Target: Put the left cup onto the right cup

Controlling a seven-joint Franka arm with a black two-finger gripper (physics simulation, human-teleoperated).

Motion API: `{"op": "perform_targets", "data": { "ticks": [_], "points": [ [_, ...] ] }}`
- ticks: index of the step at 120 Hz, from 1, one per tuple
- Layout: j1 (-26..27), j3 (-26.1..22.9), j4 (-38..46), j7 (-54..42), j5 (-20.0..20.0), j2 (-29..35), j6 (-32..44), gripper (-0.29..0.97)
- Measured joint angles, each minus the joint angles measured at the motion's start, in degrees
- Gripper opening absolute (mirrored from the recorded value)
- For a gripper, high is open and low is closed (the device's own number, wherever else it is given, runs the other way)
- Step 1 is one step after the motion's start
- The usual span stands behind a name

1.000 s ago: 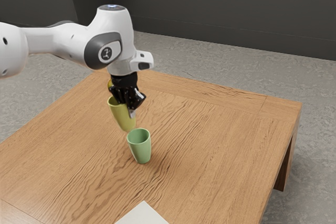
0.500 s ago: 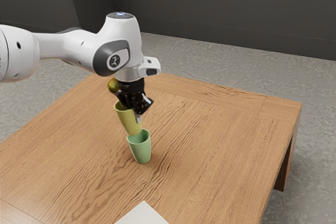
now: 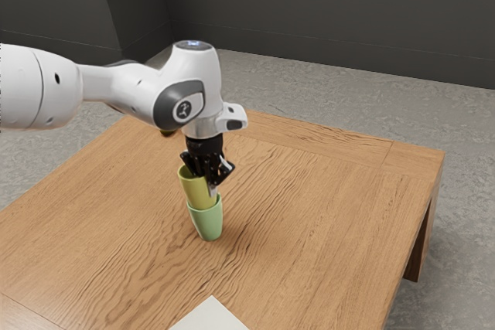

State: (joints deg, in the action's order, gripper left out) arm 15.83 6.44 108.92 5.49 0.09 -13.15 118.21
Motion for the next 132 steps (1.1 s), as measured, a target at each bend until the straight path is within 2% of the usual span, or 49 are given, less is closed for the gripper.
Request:
{"op": "perform_targets", "data": {
  "ticks": [22, 45, 67, 107, 132],
  "points": [
    [0.0, 0.0, 0.0, 0.3, -0.1, -1.3, 0.3, -0.07],
    [0.1, -0.1, 0.1, 0.2, -0.7, -1.4, 0.8, 0.33],
    [0.2, -0.1, 0.1, 0.1, -0.8, -0.1, 0.9, 0.53],
    [1.6, -0.2, 0.3, -0.2, -0.7, 10.1, -4.5, 0.65],
    [1.6, 0.2, -4.5, -0.5, -0.7, 12.2, -11.1, 0.67]
  ]
}}
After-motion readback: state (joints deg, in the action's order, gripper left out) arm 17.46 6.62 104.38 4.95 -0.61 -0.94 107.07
